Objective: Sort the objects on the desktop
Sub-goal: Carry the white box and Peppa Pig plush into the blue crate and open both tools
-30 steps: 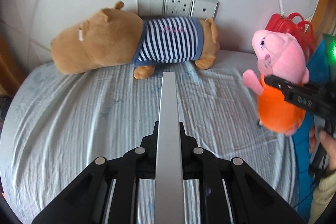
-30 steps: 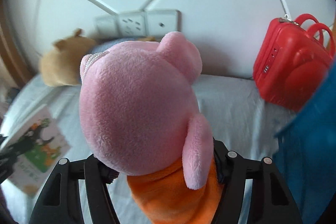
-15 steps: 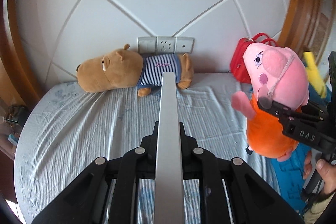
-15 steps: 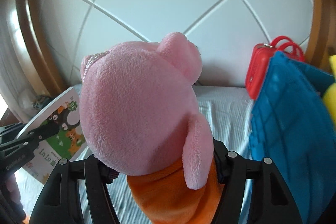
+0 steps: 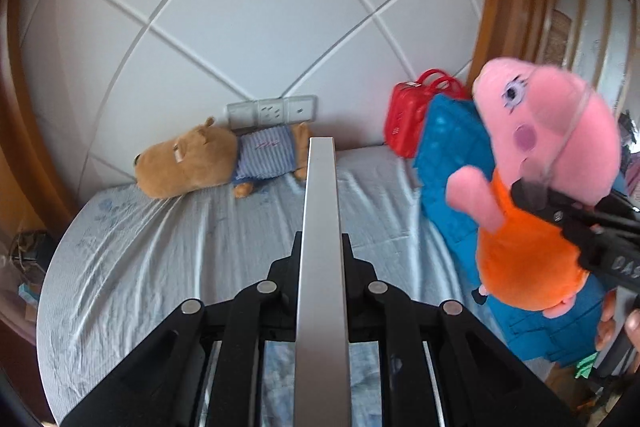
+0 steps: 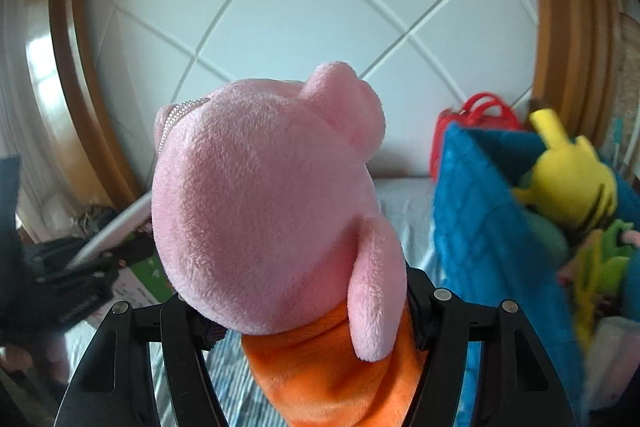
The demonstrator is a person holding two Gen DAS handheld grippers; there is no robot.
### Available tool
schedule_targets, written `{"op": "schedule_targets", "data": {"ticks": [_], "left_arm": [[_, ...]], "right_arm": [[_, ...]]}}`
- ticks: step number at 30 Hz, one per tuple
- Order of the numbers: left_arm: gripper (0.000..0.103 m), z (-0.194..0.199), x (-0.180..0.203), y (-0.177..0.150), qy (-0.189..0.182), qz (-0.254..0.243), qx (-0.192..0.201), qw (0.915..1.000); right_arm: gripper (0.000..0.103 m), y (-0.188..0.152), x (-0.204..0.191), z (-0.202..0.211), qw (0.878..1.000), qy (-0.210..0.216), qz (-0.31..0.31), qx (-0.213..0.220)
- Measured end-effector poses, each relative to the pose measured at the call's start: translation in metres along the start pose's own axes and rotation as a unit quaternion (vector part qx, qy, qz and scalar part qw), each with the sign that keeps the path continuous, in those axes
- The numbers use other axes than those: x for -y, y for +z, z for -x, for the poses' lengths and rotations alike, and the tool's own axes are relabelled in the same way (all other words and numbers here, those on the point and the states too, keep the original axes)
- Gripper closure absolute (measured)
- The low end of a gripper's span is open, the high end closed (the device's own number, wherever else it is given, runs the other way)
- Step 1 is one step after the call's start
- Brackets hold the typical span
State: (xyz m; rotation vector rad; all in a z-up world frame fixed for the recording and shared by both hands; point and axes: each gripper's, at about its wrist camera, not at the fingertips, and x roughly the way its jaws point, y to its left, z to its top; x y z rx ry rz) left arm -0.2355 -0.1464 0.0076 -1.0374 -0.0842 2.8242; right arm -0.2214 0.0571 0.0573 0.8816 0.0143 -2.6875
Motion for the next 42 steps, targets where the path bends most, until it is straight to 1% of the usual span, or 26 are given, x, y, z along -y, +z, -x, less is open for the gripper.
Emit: {"op": "schedule_targets", "data": {"ticks": [2,4,9,10,11,15,16,20,22,25,27,29,32,34,35,36,37,38,39,40,41,42], "left_arm": [[0.090,0.007,0.025,0.011,-0.013,-0.008,0.012,0.9998],[0.090,0.015,0.056,0.026,-0.023,-0.019,0.032,0.9991],[0.090,0.021,0.154,0.072,-0.062,-0.034,0.078,0.9944],[0.090,0.022,0.173,0.079,-0.067,-0.035,0.085,0.9935],[0.090,0.021,0.194,0.087,-0.073,-0.033,0.092,0.9926],[0.090,0.016,0.270,0.118,-0.092,-0.029,0.113,0.9889],[0.090,0.014,0.285,0.124,-0.095,-0.028,0.113,0.9887],[0.090,-0.022,0.342,0.133,-0.089,-0.046,0.080,0.9918],[0.090,-0.043,0.363,0.128,-0.081,-0.057,0.054,0.9937],[0.090,-0.094,0.383,0.108,-0.059,-0.069,-0.009,0.9958],[0.090,-0.127,0.387,0.093,-0.047,-0.066,-0.049,0.9955],[0.090,-0.148,0.386,0.081,-0.034,-0.065,-0.072,0.9947],[0.090,-0.169,0.384,0.072,-0.014,-0.062,-0.096,0.9933],[0.090,-0.174,0.382,0.071,-0.014,-0.051,-0.109,0.9926],[0.089,-0.175,0.382,0.073,-0.013,-0.048,-0.108,0.9929],[0.081,-0.175,0.381,0.074,-0.008,-0.050,-0.104,0.9933],[0.061,-0.175,0.379,0.074,-0.003,-0.051,-0.100,0.9937],[0.049,-0.173,0.378,0.075,-0.001,-0.051,-0.095,0.9942],[0.030,-0.171,0.376,0.076,-0.002,-0.049,-0.088,0.9949],[0.024,-0.168,0.374,0.077,-0.002,-0.047,-0.079,0.9957],[0.024,-0.164,0.374,0.077,-0.001,-0.048,-0.072,0.9962],[0.024,-0.159,0.374,0.078,-0.002,-0.051,-0.069,0.9963]], "right_arm": [[0.036,0.009,0.018,0.028,1.000,-0.006,-0.006,0.019],[0.036,0.019,0.043,0.057,0.999,-0.016,-0.011,0.043],[0.036,0.048,0.133,0.128,0.993,-0.077,-0.005,0.090],[0.036,0.053,0.147,0.139,0.992,-0.087,-0.002,0.095],[0.036,0.060,0.173,0.151,0.990,-0.103,0.004,0.101],[0.036,0.081,0.246,0.175,0.984,-0.144,0.026,0.103],[0.036,0.084,0.259,0.176,0.984,-0.146,0.025,0.101],[0.036,0.096,0.322,0.152,0.985,-0.150,0.015,0.083],[0.036,0.096,0.347,0.129,0.987,-0.151,0.007,0.059],[0.036,0.084,0.380,0.075,0.991,-0.137,-0.001,-0.003],[0.036,0.073,0.387,0.042,0.990,-0.129,0.012,-0.051],[0.035,0.063,0.394,0.010,0.988,-0.120,0.024,-0.097],[0.033,0.059,0.402,-0.017,0.987,-0.105,0.028,-0.121],[0.031,0.057,0.399,-0.028,0.985,-0.105,0.041,-0.133],[0.029,0.057,0.399,-0.030,0.984,-0.105,0.045,-0.136],[0.028,0.053,0.394,-0.030,0.984,-0.105,0.047,-0.140],[0.026,0.053,0.394,-0.034,0.983,-0.105,0.049,-0.143],[0.024,0.051,0.392,-0.034,0.983,-0.104,0.053,-0.143],[0.023,0.050,0.390,-0.035,0.983,-0.104,0.056,-0.143],[0.018,0.049,0.393,-0.033,0.983,-0.105,0.055,-0.142],[0.011,0.050,0.396,-0.034,0.983,-0.107,0.055,-0.137],[0.007,0.050,0.398,-0.032,0.984,-0.108,0.054,-0.129]]}}
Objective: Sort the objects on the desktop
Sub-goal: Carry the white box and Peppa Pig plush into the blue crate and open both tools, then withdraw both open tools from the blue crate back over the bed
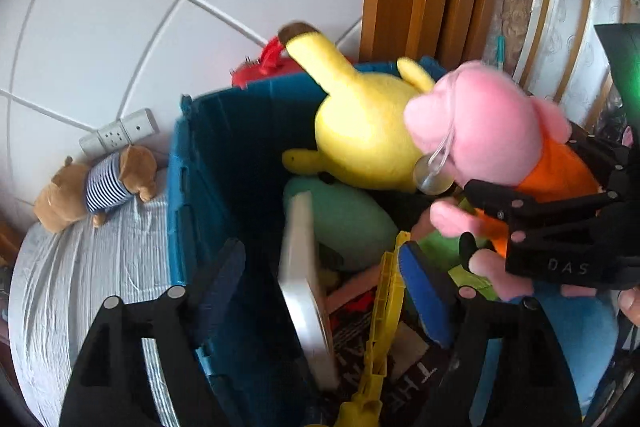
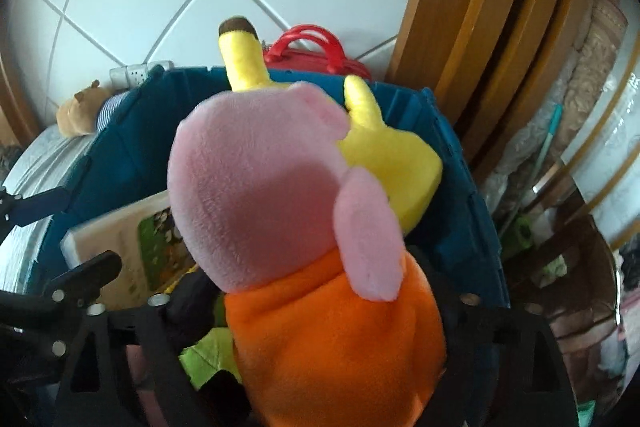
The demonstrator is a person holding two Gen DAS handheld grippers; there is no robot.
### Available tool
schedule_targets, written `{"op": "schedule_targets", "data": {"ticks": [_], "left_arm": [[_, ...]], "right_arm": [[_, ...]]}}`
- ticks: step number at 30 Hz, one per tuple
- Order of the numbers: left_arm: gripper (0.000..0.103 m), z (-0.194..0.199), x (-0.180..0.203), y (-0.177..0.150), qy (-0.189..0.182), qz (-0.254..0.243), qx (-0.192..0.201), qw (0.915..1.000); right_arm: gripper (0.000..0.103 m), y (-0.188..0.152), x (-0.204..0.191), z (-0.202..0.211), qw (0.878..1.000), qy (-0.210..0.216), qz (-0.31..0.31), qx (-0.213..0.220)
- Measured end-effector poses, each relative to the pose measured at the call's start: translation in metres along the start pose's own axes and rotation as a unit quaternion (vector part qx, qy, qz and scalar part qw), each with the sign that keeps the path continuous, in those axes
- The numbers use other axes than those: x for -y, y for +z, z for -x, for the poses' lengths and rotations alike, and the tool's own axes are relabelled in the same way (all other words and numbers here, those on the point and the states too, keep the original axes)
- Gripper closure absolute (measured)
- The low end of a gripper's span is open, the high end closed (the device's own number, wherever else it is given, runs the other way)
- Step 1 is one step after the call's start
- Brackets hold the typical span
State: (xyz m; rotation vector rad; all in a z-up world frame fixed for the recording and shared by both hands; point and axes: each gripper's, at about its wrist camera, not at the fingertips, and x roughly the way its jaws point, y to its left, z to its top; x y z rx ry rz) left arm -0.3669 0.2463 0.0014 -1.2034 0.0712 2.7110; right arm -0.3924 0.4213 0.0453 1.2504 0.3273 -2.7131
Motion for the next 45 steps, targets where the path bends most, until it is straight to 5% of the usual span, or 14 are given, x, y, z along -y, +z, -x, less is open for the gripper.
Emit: {"op": "schedule_targets", "data": {"ticks": [1,10,19,22,24,29,37,45], "left_arm": [[0.024,0.004,0.000,0.000,-0.001,-0.002,0.002,1.0000],[0.022,0.073,-0.025,-0.029,-0.022,-0.004,0.047,0.9986],[0.017,0.157,-0.096,-0.126,0.009,-0.005,0.097,0.9952],[0.014,0.179,-0.121,-0.161,0.000,0.012,0.098,0.9951],[0.000,0.197,-0.134,-0.186,0.007,0.027,0.105,0.9941],[0.000,0.232,-0.153,-0.232,0.043,0.063,0.115,0.9904],[0.000,0.265,-0.146,-0.281,0.087,0.087,0.104,0.9869],[0.000,0.296,-0.141,-0.292,0.059,0.067,0.131,0.9874]], "right_arm": [[0.001,0.001,-0.004,0.008,1.000,-0.003,-0.003,0.010],[0.000,-0.013,-0.023,0.124,0.992,-0.034,-0.024,0.116],[0.000,-0.109,-0.122,0.215,0.977,-0.012,-0.076,0.201],[0.000,-0.142,-0.163,0.221,0.973,-0.022,-0.097,0.211],[0.000,-0.164,-0.190,0.225,0.971,-0.022,-0.106,0.215],[0.000,-0.204,-0.238,0.226,0.976,0.010,-0.088,0.200],[0.000,-0.226,-0.258,0.232,0.982,0.042,-0.063,0.175],[0.000,-0.247,-0.272,0.270,0.977,0.013,-0.081,0.196]]}}
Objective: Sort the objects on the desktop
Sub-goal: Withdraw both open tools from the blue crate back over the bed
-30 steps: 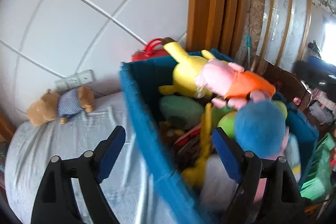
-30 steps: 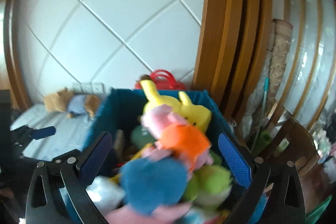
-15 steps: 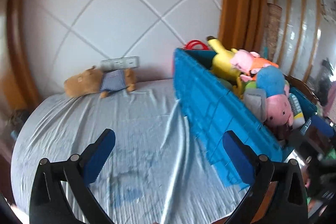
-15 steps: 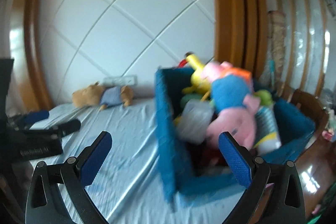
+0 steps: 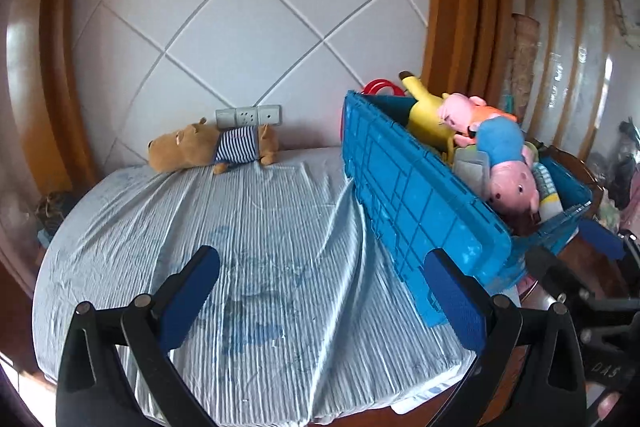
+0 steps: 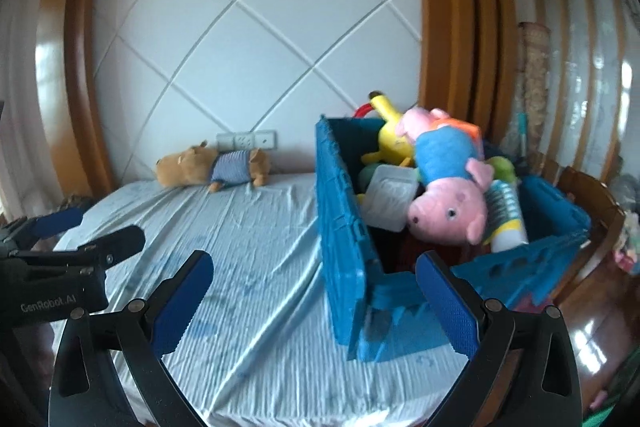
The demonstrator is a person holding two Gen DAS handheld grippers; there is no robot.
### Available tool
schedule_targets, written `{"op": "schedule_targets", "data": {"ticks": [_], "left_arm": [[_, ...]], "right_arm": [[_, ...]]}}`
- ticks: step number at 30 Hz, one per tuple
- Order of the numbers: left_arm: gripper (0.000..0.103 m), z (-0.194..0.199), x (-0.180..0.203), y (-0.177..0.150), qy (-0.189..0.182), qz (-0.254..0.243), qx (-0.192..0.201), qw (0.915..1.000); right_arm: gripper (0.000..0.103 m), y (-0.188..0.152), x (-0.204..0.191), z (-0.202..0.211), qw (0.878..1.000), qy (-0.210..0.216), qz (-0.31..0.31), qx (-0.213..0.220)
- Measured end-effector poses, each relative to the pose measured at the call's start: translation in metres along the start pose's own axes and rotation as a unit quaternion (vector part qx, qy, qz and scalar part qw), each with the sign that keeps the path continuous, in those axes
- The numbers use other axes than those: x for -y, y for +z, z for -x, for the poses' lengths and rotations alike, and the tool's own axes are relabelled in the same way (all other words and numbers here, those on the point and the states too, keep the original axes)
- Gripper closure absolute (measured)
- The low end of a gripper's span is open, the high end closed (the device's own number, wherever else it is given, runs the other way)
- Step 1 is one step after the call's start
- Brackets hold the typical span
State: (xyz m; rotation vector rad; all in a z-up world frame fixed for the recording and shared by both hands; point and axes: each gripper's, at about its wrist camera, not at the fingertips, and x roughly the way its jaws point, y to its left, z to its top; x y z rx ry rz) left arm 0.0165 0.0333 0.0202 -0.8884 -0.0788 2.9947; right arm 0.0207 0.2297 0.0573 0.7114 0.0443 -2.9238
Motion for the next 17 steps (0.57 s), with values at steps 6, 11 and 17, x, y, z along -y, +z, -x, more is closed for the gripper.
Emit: {"op": "schedule_targets", "data": {"ticks": [6,11,17], "left_arm": [[0.000,0.010,-0.013,-0.006,-0.010,-0.003,0.003,0.9999],[0.000,0.016,-0.020,-0.009,-0.017,-0.011,0.006,0.9998],[0.000,0.018,-0.024,-0.009,-0.023,-0.013,0.008,0.9996]], "right_arm": [[0.000,-0.003,-0.011,0.008,1.000,-0.020,-0.011,0.004],[0.000,-0.004,-0.022,0.008,1.000,-0.019,-0.010,0.005],[0.000,-0.003,-0.027,0.007,1.000,-0.024,-0.012,0.006]]}}
